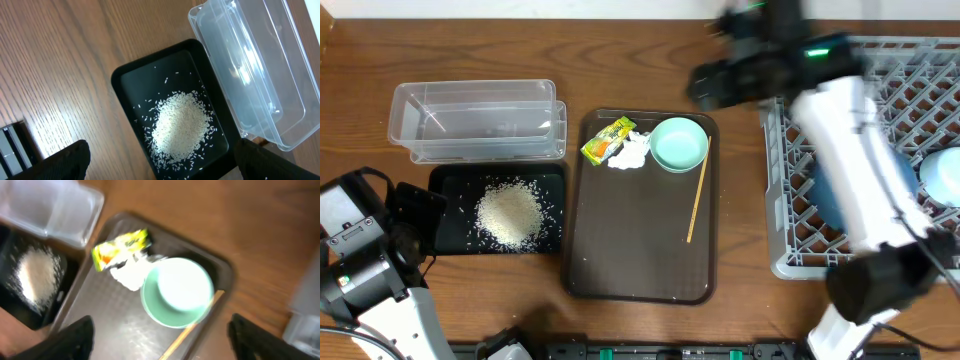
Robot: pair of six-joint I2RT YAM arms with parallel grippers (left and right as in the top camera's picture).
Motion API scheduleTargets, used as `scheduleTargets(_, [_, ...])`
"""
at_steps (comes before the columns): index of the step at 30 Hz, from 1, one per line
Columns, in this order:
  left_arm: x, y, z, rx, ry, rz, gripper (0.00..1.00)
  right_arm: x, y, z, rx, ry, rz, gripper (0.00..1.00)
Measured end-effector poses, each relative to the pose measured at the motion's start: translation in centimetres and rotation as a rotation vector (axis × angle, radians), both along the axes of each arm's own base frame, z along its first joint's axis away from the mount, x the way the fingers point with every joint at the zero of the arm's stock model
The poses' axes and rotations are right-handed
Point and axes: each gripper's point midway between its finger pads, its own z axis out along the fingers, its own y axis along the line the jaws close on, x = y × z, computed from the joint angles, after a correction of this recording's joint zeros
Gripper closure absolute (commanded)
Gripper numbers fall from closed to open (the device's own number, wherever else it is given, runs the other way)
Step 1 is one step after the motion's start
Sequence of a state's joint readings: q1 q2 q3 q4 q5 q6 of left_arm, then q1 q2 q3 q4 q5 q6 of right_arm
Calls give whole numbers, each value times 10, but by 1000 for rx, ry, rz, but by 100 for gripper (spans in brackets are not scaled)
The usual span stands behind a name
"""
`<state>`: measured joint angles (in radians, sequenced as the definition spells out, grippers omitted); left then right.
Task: Sort waste into correct bins and load items into the dishwasher rack
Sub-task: 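Return the right gripper to the brown tray and grasp the mint-green bowl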
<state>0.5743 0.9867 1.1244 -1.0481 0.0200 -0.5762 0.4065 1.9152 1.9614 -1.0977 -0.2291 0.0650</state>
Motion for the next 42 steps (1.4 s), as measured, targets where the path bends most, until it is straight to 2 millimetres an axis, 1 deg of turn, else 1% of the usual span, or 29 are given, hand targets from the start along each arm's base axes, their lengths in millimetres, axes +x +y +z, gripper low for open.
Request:
scheduleTargets(1, [0, 0, 0, 0, 0, 0, 5, -4, 13, -11, -28, 13, 26, 26])
scheduleTargets(2, [0, 0, 0, 0, 0, 0, 5, -10, 28, -28, -64, 34, 58, 27])
scheduleTargets(4, [0, 0, 0, 0, -1, 0, 5, -20, 51, -59, -134, 73, 104, 31])
scheduleTargets(7, [0, 0, 0, 0, -1, 0, 5, -34, 73, -104, -245, 120, 138, 41])
scheduleTargets(10, [0, 0, 0, 0, 0, 0, 5, -45, 80, -140, -353, 156, 144, 44])
scheduleTargets(13, [0, 0, 0, 0, 0, 0, 5, -52, 75, -158, -439, 176, 129, 45])
scheduleTargets(14, [0, 0, 0, 0, 0, 0, 5, -52, 72, -162, -462, 176, 120, 45])
scheduleTargets(17, [0, 0, 0, 0, 0, 0, 5, -51, 66, -167, -506, 175, 103, 53])
scheduleTargets(20, [0, 0, 0, 0, 0, 0, 5, -49, 61, -172, -528, 175, 84, 58])
scheduleTargets(22, [0, 0, 0, 0, 0, 0, 5, -48, 59, -176, -540, 179, 77, 62])
scheduleTargets(26, [0, 0, 0, 0, 0, 0, 5, -49, 56, -186, -562, 197, 75, 66])
scheduleTargets(29, [0, 0, 0, 0, 0, 0, 5, -50, 55, -189, -571, 202, 75, 71])
scheduleTargets(31, [0, 0, 0, 0, 0, 0, 5, -50, 54, -189, -573, 202, 76, 81])
scheduleTargets(32, [0, 0, 0, 0, 0, 0, 5, -50, 54, -189, -574, 201, 77, 87])
scheduleTargets(33, [0, 0, 0, 0, 0, 0, 5, -49, 54, -189, -575, 200, 72, 96])
scheduleTargets(34, [0, 0, 0, 0, 0, 0, 5, -49, 54, -189, -576, 200, 75, 99])
scheduleTargets(40, [0, 0, 0, 0, 0, 0, 5, -55, 48, -189, -595, 223, 70, 99])
scheduleTargets(42, [0, 0, 0, 0, 0, 0, 5, -58, 44, -185, -609, 242, 70, 99])
